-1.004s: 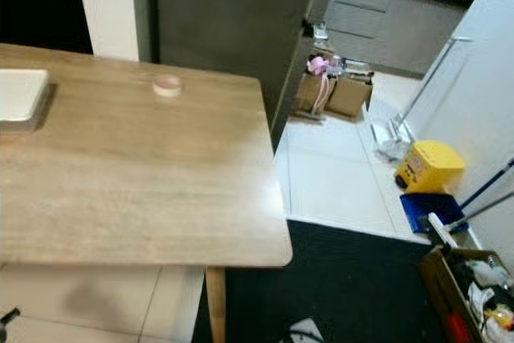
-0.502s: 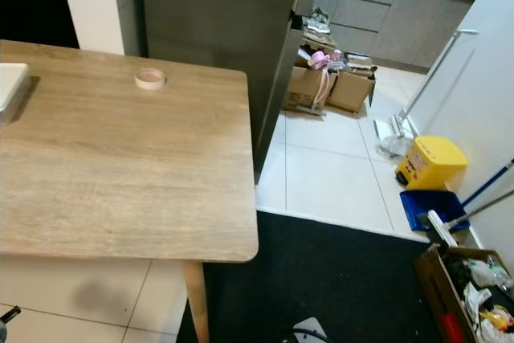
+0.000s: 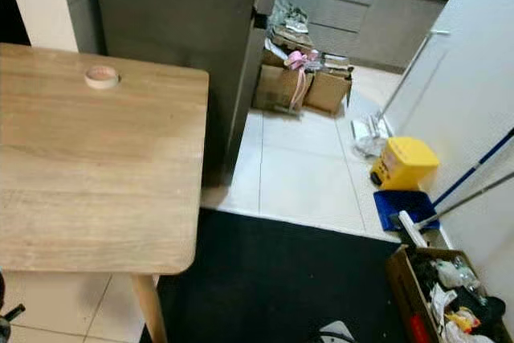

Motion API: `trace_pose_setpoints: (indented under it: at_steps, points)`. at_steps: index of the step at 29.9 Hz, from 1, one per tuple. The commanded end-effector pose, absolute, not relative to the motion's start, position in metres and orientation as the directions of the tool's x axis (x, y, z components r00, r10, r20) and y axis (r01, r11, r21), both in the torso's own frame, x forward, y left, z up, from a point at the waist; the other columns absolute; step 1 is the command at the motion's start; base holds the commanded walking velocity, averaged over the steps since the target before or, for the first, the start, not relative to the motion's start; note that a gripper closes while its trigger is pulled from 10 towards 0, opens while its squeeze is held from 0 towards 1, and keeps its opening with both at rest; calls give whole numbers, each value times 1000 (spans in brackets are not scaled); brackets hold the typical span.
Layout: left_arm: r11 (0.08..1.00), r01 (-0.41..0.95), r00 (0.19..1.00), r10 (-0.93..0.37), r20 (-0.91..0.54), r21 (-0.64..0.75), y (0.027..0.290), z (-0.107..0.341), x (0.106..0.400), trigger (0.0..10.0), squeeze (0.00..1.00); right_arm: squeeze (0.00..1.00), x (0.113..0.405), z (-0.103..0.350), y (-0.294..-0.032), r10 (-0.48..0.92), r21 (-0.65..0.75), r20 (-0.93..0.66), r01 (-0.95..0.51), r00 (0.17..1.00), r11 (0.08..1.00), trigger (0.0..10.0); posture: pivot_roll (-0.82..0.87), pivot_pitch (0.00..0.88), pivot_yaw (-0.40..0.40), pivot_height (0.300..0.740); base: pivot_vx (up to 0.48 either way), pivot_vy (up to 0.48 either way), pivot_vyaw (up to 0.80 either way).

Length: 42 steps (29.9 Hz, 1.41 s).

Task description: Restocking fridge

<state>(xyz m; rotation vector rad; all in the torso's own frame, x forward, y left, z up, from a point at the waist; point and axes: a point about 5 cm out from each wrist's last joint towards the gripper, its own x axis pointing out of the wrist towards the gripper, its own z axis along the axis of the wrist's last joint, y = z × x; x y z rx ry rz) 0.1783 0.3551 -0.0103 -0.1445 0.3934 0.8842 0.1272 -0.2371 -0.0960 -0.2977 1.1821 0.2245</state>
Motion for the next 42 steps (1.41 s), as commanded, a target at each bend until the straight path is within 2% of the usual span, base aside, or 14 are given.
trace_pose_setpoints:
  at_steps: [1,6,11,22,26,29,35,39,42]
  points:
    - [634,-772,567,718,-405,43,351,-14,176,10000,0,0,122,-96,-245,0,-115,-935,-303,354,946,10000,97,11,-105,740,0,-480,0]
    - [636,-770,570,715,-405,40,351,-14,178,10000,0,0,121,-97,-242,7,-109,-936,-309,351,945,10000,96,9,-105,740,0,-480,0]
    - [638,-769,572,711,-408,34,349,-14,179,10000,0,0,128,-99,-223,37,-88,-932,-324,359,942,10000,93,4,-107,740,0,-480,0]
    - [645,-764,583,702,-409,18,346,-14,183,10000,0,0,133,-99,-216,46,-82,-930,-329,364,941,10000,90,2,-105,740,0,-466,0]
    - [714,-701,654,639,-404,-5,336,-13,196,10000,0,0,132,-100,-215,49,-78,-932,-332,359,940,10000,90,4,-105,740,0,0,0]
    - [727,-687,669,624,-403,-15,334,-13,198,10000,0,0,132,-100,-214,50,-78,-932,-333,358,940,10000,90,6,-106,740,0,0,0]
    - [816,-578,761,532,-371,-15,323,-8,213,10000,0,0,131,-100,-214,49,-78,-934,-335,354,939,10000,90,6,-106,740,0,0,0]
    - [834,-551,784,508,-357,-25,321,-6,217,10000,0,0,132,-101,-211,52,-76,-934,-339,355,938,10000,90,6,-106,740,0,0,0]
    - [902,-425,870,383,-311,-77,309,1,231,10000,0,0,135,-100,-208,56,-75,-932,-343,358,936,10000,90,6,-106,740,0,0,0]
